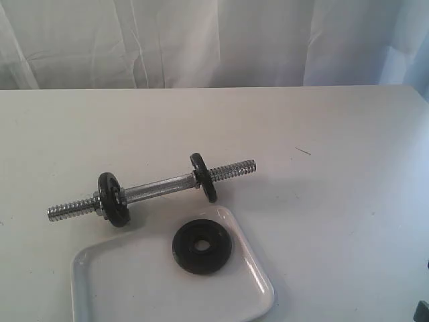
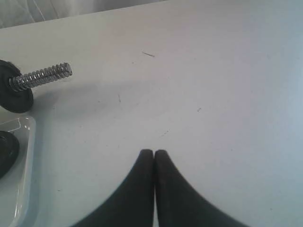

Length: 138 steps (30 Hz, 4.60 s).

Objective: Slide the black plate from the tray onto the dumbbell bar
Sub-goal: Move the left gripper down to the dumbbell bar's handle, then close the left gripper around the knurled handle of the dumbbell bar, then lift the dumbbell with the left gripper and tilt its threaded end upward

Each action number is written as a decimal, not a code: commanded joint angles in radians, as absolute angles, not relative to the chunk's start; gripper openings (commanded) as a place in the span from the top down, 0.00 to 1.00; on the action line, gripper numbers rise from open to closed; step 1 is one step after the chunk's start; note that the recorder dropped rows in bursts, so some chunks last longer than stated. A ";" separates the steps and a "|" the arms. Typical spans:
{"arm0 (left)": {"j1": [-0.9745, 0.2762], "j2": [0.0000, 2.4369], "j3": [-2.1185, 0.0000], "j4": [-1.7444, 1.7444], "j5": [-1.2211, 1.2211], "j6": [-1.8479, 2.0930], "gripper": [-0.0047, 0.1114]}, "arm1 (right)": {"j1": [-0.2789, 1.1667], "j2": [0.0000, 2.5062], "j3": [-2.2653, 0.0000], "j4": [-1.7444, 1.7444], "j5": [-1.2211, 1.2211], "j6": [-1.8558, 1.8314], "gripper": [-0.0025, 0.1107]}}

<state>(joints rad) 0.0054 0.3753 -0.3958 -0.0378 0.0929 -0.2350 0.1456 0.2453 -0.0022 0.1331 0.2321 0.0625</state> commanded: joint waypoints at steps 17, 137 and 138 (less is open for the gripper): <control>-0.305 1.510 -1.278 -0.145 0.539 0.554 0.94 | 0.139 0.241 0.000 0.130 0.222 0.064 0.98; -0.551 2.003 -1.587 -0.106 0.617 0.537 0.96 | 0.139 0.241 0.000 0.130 0.222 0.064 0.98; -0.551 1.994 -1.570 -0.106 0.593 0.537 0.96 | 0.139 0.241 0.000 0.130 0.222 0.064 0.98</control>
<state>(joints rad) -0.5460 2.0906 -1.5751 -0.0640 0.6508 0.5461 0.1456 0.2453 -0.0022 0.1331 0.2321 0.0645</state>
